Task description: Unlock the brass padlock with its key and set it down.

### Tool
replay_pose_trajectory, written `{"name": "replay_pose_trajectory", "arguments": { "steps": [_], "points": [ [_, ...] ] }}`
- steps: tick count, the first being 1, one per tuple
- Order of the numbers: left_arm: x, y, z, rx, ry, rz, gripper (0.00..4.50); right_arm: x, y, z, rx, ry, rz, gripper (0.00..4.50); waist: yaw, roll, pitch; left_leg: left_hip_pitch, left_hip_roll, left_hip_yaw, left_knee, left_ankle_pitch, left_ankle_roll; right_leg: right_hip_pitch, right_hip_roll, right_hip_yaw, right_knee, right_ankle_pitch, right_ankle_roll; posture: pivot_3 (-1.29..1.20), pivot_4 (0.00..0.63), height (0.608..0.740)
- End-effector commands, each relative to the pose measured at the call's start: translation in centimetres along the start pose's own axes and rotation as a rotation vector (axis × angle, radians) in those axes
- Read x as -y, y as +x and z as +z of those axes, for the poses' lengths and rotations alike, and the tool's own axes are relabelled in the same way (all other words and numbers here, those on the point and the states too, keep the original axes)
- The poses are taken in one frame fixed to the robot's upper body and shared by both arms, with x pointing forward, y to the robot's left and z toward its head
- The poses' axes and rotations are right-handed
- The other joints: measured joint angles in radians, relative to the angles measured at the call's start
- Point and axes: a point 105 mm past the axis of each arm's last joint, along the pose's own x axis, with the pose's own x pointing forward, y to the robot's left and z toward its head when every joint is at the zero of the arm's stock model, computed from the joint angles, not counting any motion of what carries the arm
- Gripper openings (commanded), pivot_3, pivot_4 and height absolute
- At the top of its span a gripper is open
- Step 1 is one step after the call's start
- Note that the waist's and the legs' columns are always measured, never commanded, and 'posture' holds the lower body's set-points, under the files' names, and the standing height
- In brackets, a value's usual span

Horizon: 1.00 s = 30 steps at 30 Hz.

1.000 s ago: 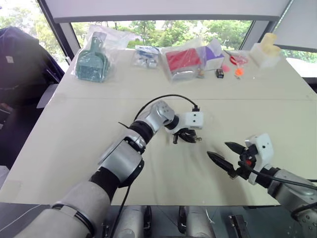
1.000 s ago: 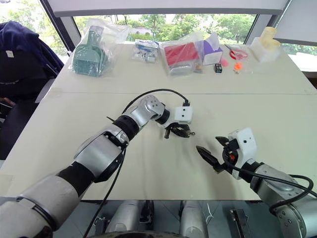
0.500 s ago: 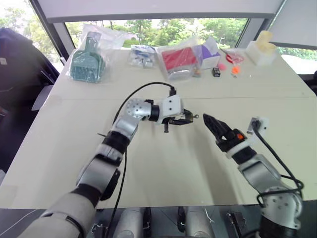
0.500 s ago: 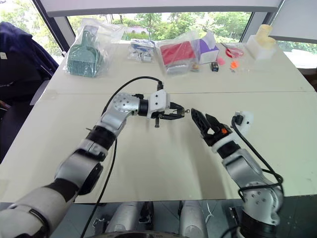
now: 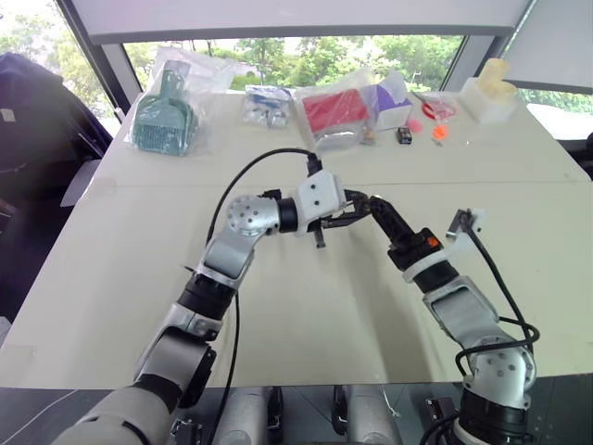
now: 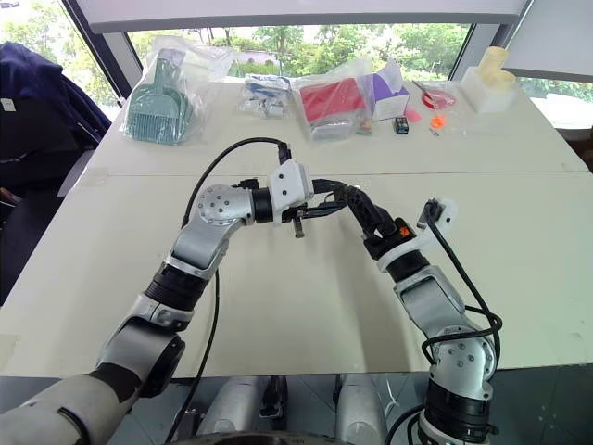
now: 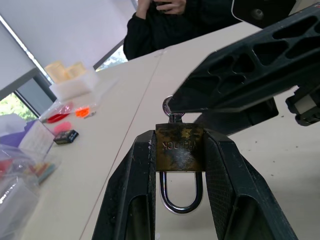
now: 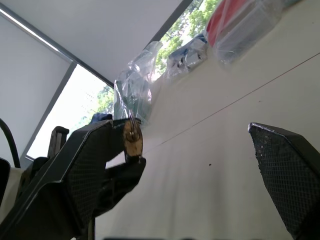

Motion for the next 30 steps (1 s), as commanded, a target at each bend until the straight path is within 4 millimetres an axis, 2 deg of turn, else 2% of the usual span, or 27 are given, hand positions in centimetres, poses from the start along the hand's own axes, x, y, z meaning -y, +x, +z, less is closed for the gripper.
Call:
{"name": "replay_pose_trajectory", "arguments": {
  "steps": [1, 7, 19, 21, 23, 26, 28, 29, 30],
  "points": [
    [-0.02, -0.10, 1.50, 0.046, 0.030, 0.002, 0.77, -1.26, 0.22, 0.92, 0.047, 0.012, 0.058, 3.18, 0.000, 0.000, 0.000, 0.000, 0.000, 0.000, 0.000, 0.000, 0.000, 0.000, 0.000, 0.000, 0.000, 0.000, 0.000, 0.00, 0.150, 0.735],
    [-0.20, -0.13, 1.67, 0.048, 0.040, 0.003, 0.77, -1.43, 0.22, 0.71, 0.032, 0.021, 0.072, 0.03, -0.001, 0.000, 0.000, 0.000, 0.000, 0.000, 0.000, 0.000, 0.000, 0.000, 0.000, 0.000, 0.000, 0.000, 0.000, 0.00, 0.150, 0.735],
    [0.44, 0.55, 2.18, 0.075, 0.100, -0.007, 0.77, -1.62, 0.38, 0.14, 0.012, 0.034, 0.090, 0.03, 0.000, 0.000, 0.000, 0.000, 0.000, 0.000, 0.000, 0.000, 0.000, 0.000, 0.000, 0.000, 0.000, 0.000, 0.000, 0.00, 0.150, 0.735],
    [0.43, 0.54, 2.17, 0.076, 0.101, -0.007, 0.77, -1.59, 0.43, 0.20, 0.019, 0.032, 0.090, 0.55, 0.000, 0.000, 0.000, 0.000, 0.000, 0.000, 0.000, 0.000, 0.000, 0.000, 0.000, 0.000, 0.000, 0.000, 0.000, 0.00, 0.150, 0.735],
    [0.40, 0.53, 2.17, 0.077, 0.102, -0.006, 0.77, -1.46, 0.45, 0.33, 0.028, 0.023, 0.083, 1.32, 0.000, 0.000, 0.000, 0.000, 0.000, 0.000, 0.000, 0.000, 0.000, 0.000, 0.000, 0.000, 0.000, 0.000, 0.000, 0.00, 0.150, 0.735],
    [0.36, 0.51, 2.16, 0.077, 0.104, -0.003, 0.77, -1.14, 0.46, 0.34, 0.030, 0.019, 0.066, 2.86, 0.000, 0.000, 0.000, 0.000, 0.000, 0.000, 0.000, 0.000, 0.000, 0.000, 0.000, 0.000, 0.000, 0.000, 0.000, 0.00, 0.150, 0.735],
    [0.31, 0.50, 2.16, 0.077, 0.106, -0.002, 0.77, -1.11, 0.48, 0.28, 0.029, 0.023, 0.065, 2.86, 0.000, 0.000, 0.000, 0.000, 0.000, 0.000, 0.000, 0.000, 0.000, 0.000, 0.000, 0.000, 0.000, 0.000, 0.000, 0.00, 0.150, 0.735],
    [0.28, 0.50, 2.18, 0.078, 0.108, 0.000, 0.77, -1.08, 0.51, 0.27, 0.030, 0.025, 0.064, 2.71, 0.000, 0.000, 0.000, 0.000, 0.000, 0.000, 0.000, 0.000, 0.000, 0.000, 0.000, 0.000, 0.000, 0.000, 0.000, 0.00, 0.150, 0.735],
    [0.25, 0.51, 2.21, 0.080, 0.111, 0.002, 0.77, -1.07, 0.52, 0.27, 0.032, 0.027, 0.063, 2.32, 0.000, 0.000, 0.000, 0.000, 0.000, 0.000, 0.000, 0.000, 0.000, 0.000, 0.000, 0.000, 0.000, 0.000, 0.000, 0.00, 0.150, 0.735]
  ]
}}
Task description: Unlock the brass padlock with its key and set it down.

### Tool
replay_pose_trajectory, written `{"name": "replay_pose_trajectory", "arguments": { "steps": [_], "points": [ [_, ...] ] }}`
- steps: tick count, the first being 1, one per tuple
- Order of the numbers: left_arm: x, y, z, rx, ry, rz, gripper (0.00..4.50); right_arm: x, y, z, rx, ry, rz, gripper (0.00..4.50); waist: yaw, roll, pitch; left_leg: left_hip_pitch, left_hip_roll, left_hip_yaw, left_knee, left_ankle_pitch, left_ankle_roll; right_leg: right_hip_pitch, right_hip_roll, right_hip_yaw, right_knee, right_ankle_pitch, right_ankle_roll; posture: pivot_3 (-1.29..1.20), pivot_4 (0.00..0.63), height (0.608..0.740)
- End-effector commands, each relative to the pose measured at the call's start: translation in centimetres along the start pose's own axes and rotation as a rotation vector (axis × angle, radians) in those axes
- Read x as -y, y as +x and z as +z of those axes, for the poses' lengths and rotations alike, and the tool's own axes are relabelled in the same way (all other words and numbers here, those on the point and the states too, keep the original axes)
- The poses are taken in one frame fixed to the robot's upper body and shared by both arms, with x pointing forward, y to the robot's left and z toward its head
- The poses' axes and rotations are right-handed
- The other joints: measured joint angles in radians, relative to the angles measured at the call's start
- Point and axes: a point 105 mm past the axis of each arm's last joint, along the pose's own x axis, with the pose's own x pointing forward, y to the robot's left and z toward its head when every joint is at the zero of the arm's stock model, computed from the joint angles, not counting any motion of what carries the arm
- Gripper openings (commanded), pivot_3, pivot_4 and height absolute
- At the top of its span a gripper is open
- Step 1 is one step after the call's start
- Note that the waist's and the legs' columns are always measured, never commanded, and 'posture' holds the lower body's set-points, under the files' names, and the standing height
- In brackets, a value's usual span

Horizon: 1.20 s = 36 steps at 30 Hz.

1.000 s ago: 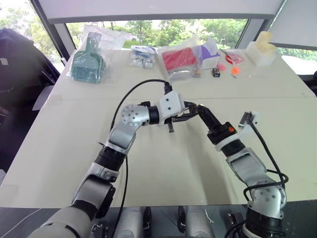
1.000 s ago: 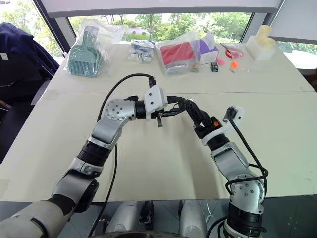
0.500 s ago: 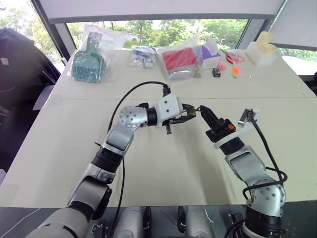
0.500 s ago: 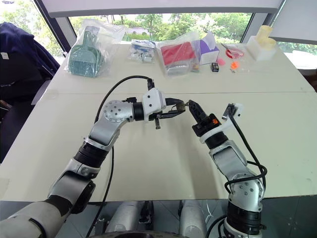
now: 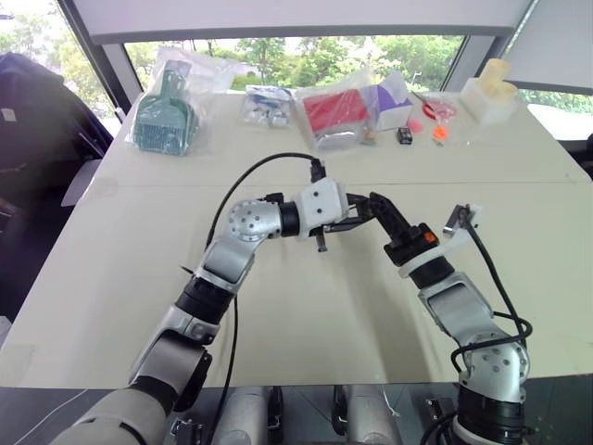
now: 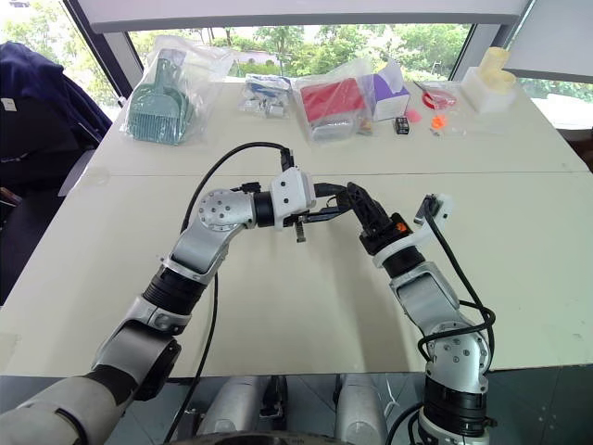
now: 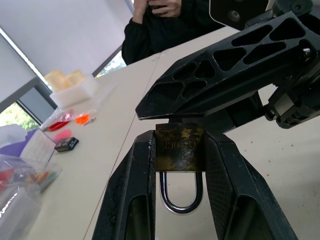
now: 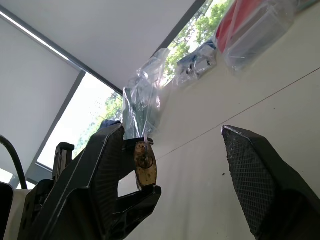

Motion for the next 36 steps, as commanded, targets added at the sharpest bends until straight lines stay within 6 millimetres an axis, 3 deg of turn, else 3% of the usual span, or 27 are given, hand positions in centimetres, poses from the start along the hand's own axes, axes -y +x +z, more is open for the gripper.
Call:
{"name": "replay_pose_trajectory", "arguments": {
  "steps": [1, 5, 14, 19, 27, 36],
  "points": [
    [-0.4, 0.2, 1.6, 0.056, 0.052, 0.014, 0.77, -0.5, 0.0, 0.4, 0.023, -0.003, 0.020, 1.96, 0.000, 0.000, 0.000, 0.000, 0.000, 0.000, 0.000, 0.000, 0.000, 0.000, 0.000, 0.000, 0.000, 0.000, 0.000, 0.00, 0.150, 0.735],
    [-0.5, 0.2, 1.9, 0.066, 0.100, 0.028, 0.77, -0.5, 0.1, 0.4, 0.032, 0.006, 0.021, 0.03, 0.001, 0.000, 0.000, 0.000, 0.000, 0.000, 0.000, 0.000, 0.000, 0.000, 0.000, 0.000, 0.000, 0.000, 0.000, 0.00, 0.150, 0.735],
    [-0.7, 0.2, 2.0, 0.080, 0.340, 0.103, 0.77, 0.3, 0.3, 0.7, 0.055, 0.033, -0.023, 0.03, 0.001, 0.000, 0.000, 0.000, 0.000, 0.000, 0.000, 0.000, 0.000, 0.000, 0.000, 0.000, 0.000, 0.000, 0.000, 0.00, 0.150, 0.735],
    [-0.5, 0.3, 1.9, 0.099, 0.263, 0.122, 0.77, 0.3, 0.4, 1.0, 0.074, 0.053, -0.022, 0.03, 0.001, 0.000, 0.000, 0.000, 0.000, 0.000, 0.000, 0.000, 0.000, 0.000, 0.000, 0.000, 0.000, 0.000, 0.000, 0.00, 0.150, 0.735],
    [-0.7, 0.1, 1.6, 0.109, 0.015, 0.091, 0.77, 0.0, 0.3, 0.9, 0.078, 0.045, -0.007, 3.68, -0.001, 0.000, 0.000, 0.000, 0.000, 0.000, 0.000, 0.000, 0.000, 0.000, 0.000, 0.000, 0.000, 0.000, 0.000, 0.00, 0.150, 0.735],
    [-0.9, -0.4, 1.2, 0.077, -0.003, 0.065, 0.77, -0.2, -0.1, 1.9, 0.136, 0.070, 0.006, 3.68, 0.000, 0.000, 0.000, 0.000, 0.000, 0.000, 0.000, 0.000, 0.000, 0.000, 0.000, 0.000, 0.000, 0.000, 0.000, 0.00, 0.150, 0.735]
  ]
}}
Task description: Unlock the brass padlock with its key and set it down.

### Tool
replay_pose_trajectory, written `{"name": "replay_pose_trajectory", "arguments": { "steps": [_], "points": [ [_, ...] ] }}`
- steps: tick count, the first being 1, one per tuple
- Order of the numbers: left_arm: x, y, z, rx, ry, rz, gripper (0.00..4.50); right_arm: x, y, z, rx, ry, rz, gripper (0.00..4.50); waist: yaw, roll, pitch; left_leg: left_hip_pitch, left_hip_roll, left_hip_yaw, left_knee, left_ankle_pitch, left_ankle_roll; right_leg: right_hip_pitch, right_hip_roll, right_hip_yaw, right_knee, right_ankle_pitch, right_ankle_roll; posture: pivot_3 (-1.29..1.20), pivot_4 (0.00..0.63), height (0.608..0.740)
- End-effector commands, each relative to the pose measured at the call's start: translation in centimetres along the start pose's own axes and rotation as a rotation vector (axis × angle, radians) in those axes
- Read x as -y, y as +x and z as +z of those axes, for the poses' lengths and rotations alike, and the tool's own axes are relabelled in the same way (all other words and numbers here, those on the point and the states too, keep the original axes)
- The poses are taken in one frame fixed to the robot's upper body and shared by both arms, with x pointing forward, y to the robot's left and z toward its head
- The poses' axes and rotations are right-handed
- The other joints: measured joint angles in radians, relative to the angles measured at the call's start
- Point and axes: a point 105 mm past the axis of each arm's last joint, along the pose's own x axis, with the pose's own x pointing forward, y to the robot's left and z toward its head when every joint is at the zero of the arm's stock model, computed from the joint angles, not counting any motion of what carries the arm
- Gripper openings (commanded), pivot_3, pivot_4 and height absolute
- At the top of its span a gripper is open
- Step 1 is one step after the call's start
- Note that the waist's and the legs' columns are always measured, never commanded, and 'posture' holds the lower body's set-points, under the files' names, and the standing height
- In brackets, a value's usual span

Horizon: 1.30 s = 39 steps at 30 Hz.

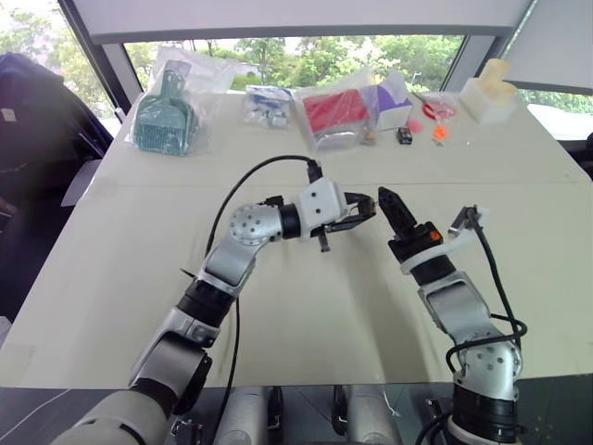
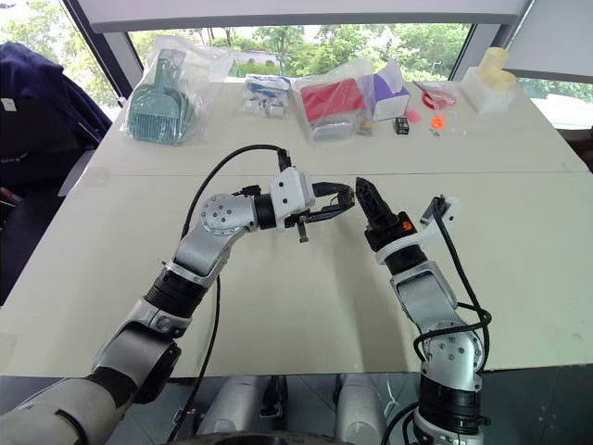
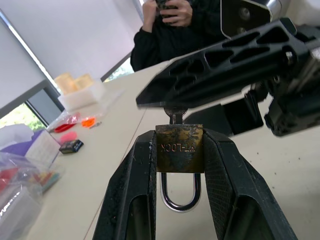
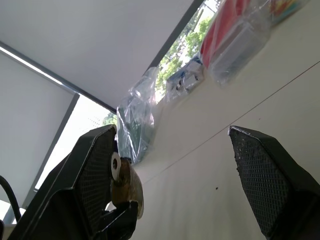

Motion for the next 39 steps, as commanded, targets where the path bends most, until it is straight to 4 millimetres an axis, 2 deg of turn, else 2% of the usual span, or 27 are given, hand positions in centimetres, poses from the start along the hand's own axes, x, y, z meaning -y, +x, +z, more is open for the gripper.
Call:
{"name": "replay_pose_trajectory", "arguments": {
  "steps": [1, 15, 18, 23, 24, 35, 39],
  "points": [
    [-0.7, -0.2, 1.6, 0.054, 0.033, 0.019, 0.77, -1.4, -0.2, 0.9, 0.043, 0.012, 0.064, 3.68, 0.000, 0.000, 0.000, 0.000, 0.000, 0.000, 0.000, 0.000, 0.000, 0.000, 0.000, 0.000, 0.000, 0.000, 0.000, 0.00, 0.150, 0.735],
    [-0.5, -0.1, 1.6, 0.050, 0.050, 0.011, 0.77, -2.4, -0.2, 0.0, -0.007, 0.036, 0.111, 3.68, 0.000, 0.000, 0.000, 0.000, 0.000, 0.000, 0.000, 0.000, 0.000, 0.000, 0.000, 0.000, 0.000, 0.000, -0.001, 0.00, 0.150, 0.735],
    [-0.5, -0.1, 1.6, 0.051, 0.051, 0.012, 0.77, -2.3, -0.2, 0.0, -0.006, 0.041, 0.104, 2.79, 0.001, 0.000, 0.000, 0.000, 0.000, 0.000, 0.000, 0.000, 0.000, 0.000, 0.000, 0.000, 0.000, 0.000, -0.001, 0.00, 0.150, 0.735],
    [-0.5, -0.1, 1.7, 0.053, 0.058, 0.013, 0.77, -2.2, -0.2, -0.1, -0.012, 0.050, 0.099, 0.18, 0.000, 0.000, 0.000, 0.000, 0.000, 0.000, 0.000, 0.000, 0.000, 0.000, 0.000, 0.000, 0.000, 0.000, -0.001, 0.00, 0.150, 0.735],
    [-0.5, -0.1, 1.7, 0.054, 0.064, 0.011, 0.77, -2.0, -0.2, -0.2, -0.019, 0.048, 0.093, 0.03, 0.001, 0.000, 0.000, 0.000, 0.000, 0.000, 0.000, 0.000, 0.000, 0.000, 0.000, 0.000, 0.000, 0.000, -0.001, 0.00, 0.150, 0.735],
    [-0.4, 0.0, 2.7, 0.086, 0.175, 0.024, 0.77, -0.8, -0.1, -0.9, -0.055, 0.056, 0.027, 0.03, 0.001, 0.000, 0.000, 0.000, 0.000, 0.000, 0.000, 0.000, 0.000, 0.000, 0.000, 0.000, 0.000, 0.000, -0.001, 0.00, 0.150, 0.735],
    [-0.2, 0.2, 2.7, 0.087, 0.178, 0.018, 0.77, -0.9, -0.1, -1.3, -0.073, 0.047, 0.031, 0.03, 0.001, 0.000, 0.000, 0.000, 0.000, 0.000, 0.000, 0.000, 0.000, 0.000, 0.000, 0.000, 0.000, 0.000, -0.001, 0.00, 0.150, 0.735]
  ]
}}
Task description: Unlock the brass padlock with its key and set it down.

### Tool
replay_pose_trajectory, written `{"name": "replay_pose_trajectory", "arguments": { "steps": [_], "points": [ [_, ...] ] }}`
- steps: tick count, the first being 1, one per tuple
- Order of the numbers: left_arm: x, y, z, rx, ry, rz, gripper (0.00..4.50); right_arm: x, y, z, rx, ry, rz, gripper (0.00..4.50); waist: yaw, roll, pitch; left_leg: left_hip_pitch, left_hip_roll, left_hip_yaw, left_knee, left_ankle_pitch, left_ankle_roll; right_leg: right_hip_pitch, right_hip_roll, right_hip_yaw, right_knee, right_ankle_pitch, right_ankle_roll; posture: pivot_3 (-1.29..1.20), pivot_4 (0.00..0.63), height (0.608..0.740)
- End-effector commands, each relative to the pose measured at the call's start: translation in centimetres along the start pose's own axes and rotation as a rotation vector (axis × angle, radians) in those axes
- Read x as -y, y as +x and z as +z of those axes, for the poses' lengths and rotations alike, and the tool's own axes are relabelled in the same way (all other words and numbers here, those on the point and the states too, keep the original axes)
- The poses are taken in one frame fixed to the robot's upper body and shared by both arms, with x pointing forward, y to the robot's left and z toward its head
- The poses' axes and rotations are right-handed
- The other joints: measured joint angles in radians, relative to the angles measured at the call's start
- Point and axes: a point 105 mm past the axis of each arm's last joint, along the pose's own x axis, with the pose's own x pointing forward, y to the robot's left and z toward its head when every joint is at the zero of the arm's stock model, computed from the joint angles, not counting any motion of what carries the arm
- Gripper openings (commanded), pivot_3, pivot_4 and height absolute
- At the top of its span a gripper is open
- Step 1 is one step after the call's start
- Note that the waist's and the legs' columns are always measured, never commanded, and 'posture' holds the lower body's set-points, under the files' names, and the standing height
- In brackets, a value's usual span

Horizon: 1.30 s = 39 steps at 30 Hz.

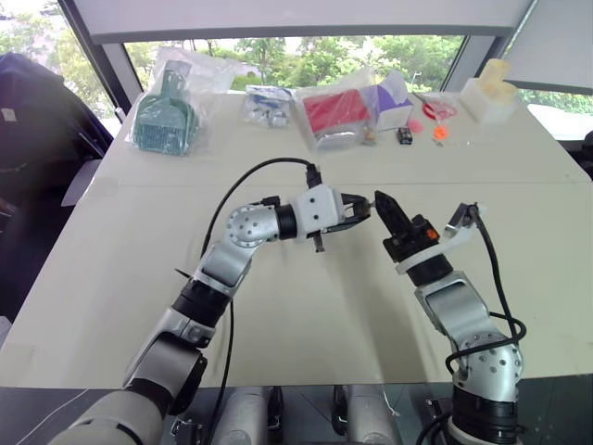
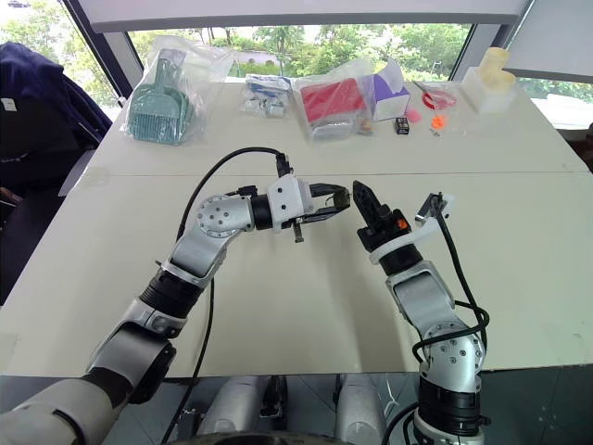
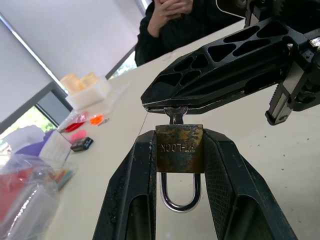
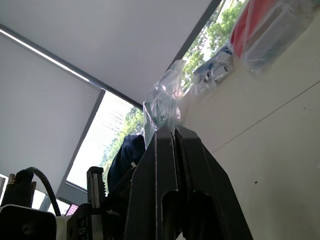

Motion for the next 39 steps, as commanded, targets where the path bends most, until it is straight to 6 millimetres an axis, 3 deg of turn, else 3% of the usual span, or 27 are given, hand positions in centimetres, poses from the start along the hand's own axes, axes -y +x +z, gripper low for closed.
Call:
{"name": "replay_pose_trajectory", "arguments": {
  "steps": [1, 6, 7, 10, 15, 19, 22, 25, 35, 37, 39],
  "points": [
    [-0.6, 0.3, 2.9, 0.108, 0.074, 0.022, 0.77, 0.8, -0.1, -0.4, -0.019, -0.009, -0.041, 0.03, 0.000, 0.000, 0.000, 0.000, 0.000, 0.000, 0.000, 0.000, 0.000, 0.000, 0.000, 0.000, 0.000, 0.000, 0.000, 0.00, 0.150, 0.735],
    [-0.7, 0.3, 2.7, 0.107, 0.054, 0.023, 0.77, 0.6, -0.1, -0.3, -0.012, -0.032, -0.029, 0.03, 0.000, 0.000, 0.000, 0.000, 0.000, 0.000, 0.000, 0.000, 0.000, 0.000, 0.000, 0.000, 0.000, 0.000, 0.000, 0.00, 0.150, 0.735],
    [-0.7, 0.3, 2.7, 0.107, 0.053, 0.025, 0.77, 0.6, -0.1, -0.2, -0.006, -0.036, -0.029, 0.27, 0.000, 0.000, 0.000, 0.000, 0.000, 0.000, 0.000, 0.000, 0.000, 0.000, 0.000, 0.000, 0.000, 0.000, 0.000, 0.00, 0.150, 0.735],
    [-0.8, 0.2, 2.7, 0.107, 0.050, 0.028, 0.77, 0.5, -0.1, 0.2, 0.011, -0.033, -0.020, 1.38, 0.000, 0.000, 0.000, 0.000, 0.000, 0.000, 0.000, 0.000, 0.000, 0.000, 0.000, 0.000, 0.000, 0.000, 0.000, 0.00, 0.150, 0.735],
    [-0.8, 0.2, 2.6, 0.104, 0.049, 0.027, 0.77, 0.4, -0.1, 0.2, 0.003, -0.033, -0.014, 4.01, 0.000, 0.000, 0.000, 0.000, 0.000, 0.000, 0.000, 0.000, 0.000, 0.000, 0.000, 0.000, 0.000, 0.000, 0.000, 0.00, 0.150, 0.735],
    [-0.8, 0.1, 2.5, 0.102, 0.046, 0.028, 0.77, 0.4, -0.1, 0.3, 0.015, -0.019, -0.015, 4.01, 0.000, 0.000, 0.000, 0.000, 0.000, 0.000, 0.000, 0.000, 0.000, 0.000, 0.000, 0.000, 0.000, 0.000, 0.000, 0.00, 0.150, 0.735],
    [-0.8, 0.1, 2.4, 0.099, 0.045, 0.029, 0.77, 0.5, -0.1, 0.4, 0.025, -0.015, -0.022, 3.00, -0.001, 0.000, 0.000, 0.000, 0.000, 0.000, 0.000, 0.000, 0.000, 0.000, 0.000, 0.000, 0.000, 0.000, 0.000, 0.00, 0.150, 0.735],
    [-0.8, 0.0, 2.3, 0.093, 0.040, 0.029, 0.77, 0.6, -0.1, 0.7, 0.040, -0.013, -0.024, 1.48, 0.000, 0.000, 0.000, 0.000, 0.000, 0.000, 0.000, 0.000, 0.000, 0.000, 0.000, 0.000, 0.000, 0.000, 0.000, 0.00, 0.150, 0.735],
    [-0.9, -0.1, 1.8, 0.079, 0.014, 0.037, 0.77, 0.2, -0.2, 0.9, 0.057, -0.013, 0.001, 1.48, 0.000, 0.000, 0.000, 0.000, 0.000, 0.000, 0.000, 0.000, 0.000, 0.000, 0.000, 0.000, 0.000, 0.000, 0.000, 0.00, 0.150, 0.735],
    [-0.9, -0.2, 1.7, 0.077, 0.008, 0.039, 0.77, -0.2, -0.3, 0.9, 0.059, -0.014, 0.023, 1.96, 0.000, 0.000, 0.000, 0.000, 0.000, 0.000, 0.000, 0.000, 0.000, 0.000, 0.000, 0.000, 0.000, 0.000, 0.000, 0.00, 0.150, 0.735],
    [-0.9, -0.2, 1.5, 0.073, -0.010, 0.040, 0.77, -0.2, -0.3, 1.0, 0.067, -0.013, 0.026, 2.76, 0.000, 0.000, 0.000, 0.000, 0.000, 0.000, 0.000, 0.000, 0.000, 0.000, 0.000, 0.000, 0.000, 0.000, 0.000, 0.00, 0.150, 0.735]
  ]
}}
